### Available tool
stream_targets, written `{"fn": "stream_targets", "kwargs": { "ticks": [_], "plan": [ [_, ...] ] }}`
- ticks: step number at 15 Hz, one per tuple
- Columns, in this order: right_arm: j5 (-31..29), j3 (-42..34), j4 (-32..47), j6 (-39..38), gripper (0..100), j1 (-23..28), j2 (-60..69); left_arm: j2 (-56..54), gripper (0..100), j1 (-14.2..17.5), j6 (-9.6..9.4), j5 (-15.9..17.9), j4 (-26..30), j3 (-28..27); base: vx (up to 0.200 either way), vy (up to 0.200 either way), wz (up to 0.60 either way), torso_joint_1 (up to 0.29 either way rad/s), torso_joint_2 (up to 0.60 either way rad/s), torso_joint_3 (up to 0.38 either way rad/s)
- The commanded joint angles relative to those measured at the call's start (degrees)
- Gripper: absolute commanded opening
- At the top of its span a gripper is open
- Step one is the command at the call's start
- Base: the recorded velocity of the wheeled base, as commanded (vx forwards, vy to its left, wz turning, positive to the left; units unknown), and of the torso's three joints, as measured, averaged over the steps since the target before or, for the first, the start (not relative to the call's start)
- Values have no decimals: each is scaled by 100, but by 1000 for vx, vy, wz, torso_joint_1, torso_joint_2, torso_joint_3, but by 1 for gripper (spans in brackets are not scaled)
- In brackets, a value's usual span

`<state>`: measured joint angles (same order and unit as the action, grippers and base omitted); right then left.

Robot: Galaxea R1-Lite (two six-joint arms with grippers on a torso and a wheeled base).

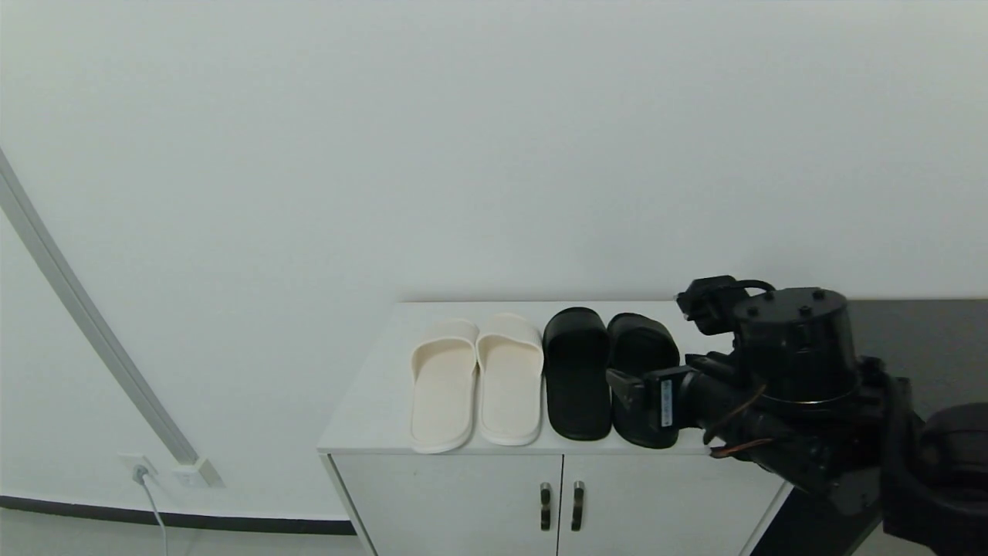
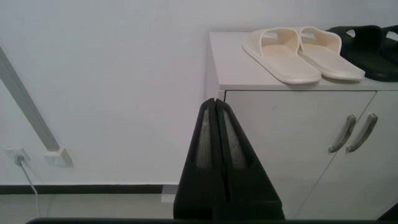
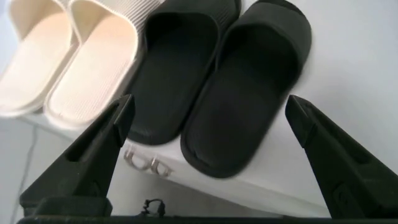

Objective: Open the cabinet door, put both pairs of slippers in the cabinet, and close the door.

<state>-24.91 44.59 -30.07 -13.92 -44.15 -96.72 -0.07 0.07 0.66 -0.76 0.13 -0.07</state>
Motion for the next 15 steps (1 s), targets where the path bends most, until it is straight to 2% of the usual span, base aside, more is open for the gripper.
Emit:
{"fn": "stream_targets", "kwargs": {
  "ticks": [1, 2, 3, 4, 7, 15],
  "plan": [
    [-252, 322, -130, -216, 100, -199, -725, 7, 0, 1, 4, -4, 4, -1, 0, 0, 0, 0, 0, 0],
    [-348, 410, -148, -269, 100, -208, -892, 7, 0, 1, 4, -4, 4, -1, 0, 0, 0, 0, 0, 0],
    [-779, 647, -183, -295, 100, -208, -1270, 7, 0, 1, 4, -4, -5, -1, 0, 0, 0, 0, 0, 0],
    [-946, 761, -227, -304, 100, -199, -1437, 7, 0, 1, 4, -4, -5, -1, 0, 0, 0, 0, 0, 0],
    [-1421, 1385, -561, -313, 100, 47, -2211, 7, 0, 1, 4, -4, -5, -1, 0, 0, 0, 0, 0, 0],
    [-1526, 2379, -702, -251, 100, 460, -3046, 7, 0, 1, 4, -4, -5, -1, 0, 0, 0, 0, 0, 0]
  ]
}}
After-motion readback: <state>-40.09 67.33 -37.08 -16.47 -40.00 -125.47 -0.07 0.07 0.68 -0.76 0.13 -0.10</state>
